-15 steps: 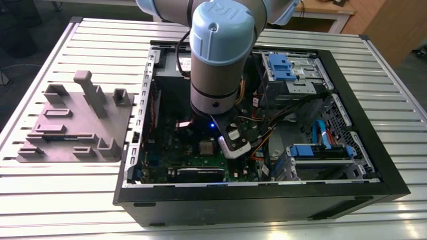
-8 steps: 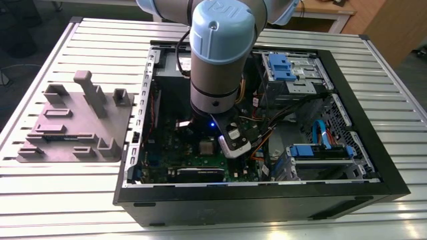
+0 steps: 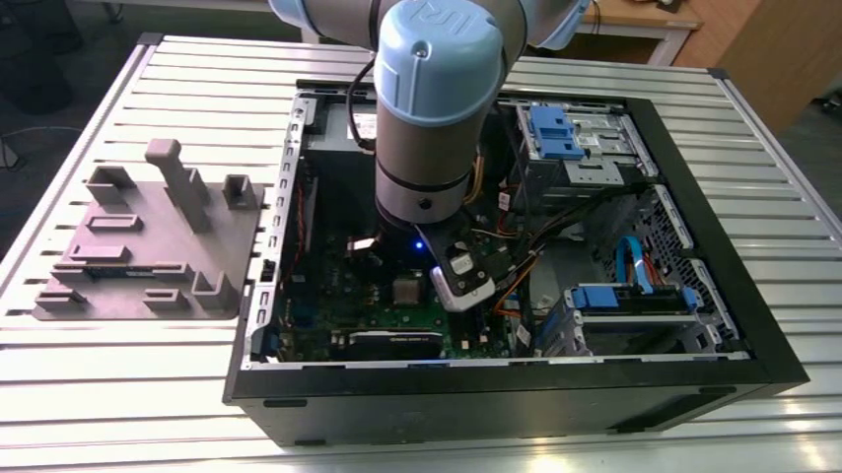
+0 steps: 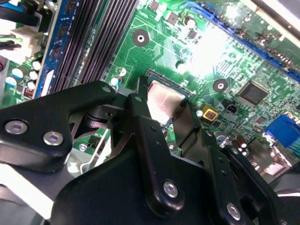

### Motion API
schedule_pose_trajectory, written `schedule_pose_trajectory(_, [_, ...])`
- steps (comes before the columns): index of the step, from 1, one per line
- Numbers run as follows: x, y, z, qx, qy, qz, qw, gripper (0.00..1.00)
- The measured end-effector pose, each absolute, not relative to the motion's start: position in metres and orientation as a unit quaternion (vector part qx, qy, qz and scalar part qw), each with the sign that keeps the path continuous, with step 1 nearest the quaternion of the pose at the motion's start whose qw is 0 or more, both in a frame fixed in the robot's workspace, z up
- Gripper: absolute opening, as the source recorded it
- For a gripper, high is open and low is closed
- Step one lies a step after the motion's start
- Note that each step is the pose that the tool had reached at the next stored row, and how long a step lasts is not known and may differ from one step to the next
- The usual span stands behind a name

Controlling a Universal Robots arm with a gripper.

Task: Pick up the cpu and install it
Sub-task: 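Place the cpu into insertion slot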

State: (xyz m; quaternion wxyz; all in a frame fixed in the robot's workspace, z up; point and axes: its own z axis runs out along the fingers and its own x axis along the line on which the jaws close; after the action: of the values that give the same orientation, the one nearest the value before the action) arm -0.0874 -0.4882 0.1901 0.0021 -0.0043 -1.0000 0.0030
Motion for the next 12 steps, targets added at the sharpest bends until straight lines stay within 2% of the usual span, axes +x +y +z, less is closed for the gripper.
schedule_pose_trajectory(12, [-0.0874,-0.4878,0.1901,-0.007,-1.000,0.003,0.002,0.46])
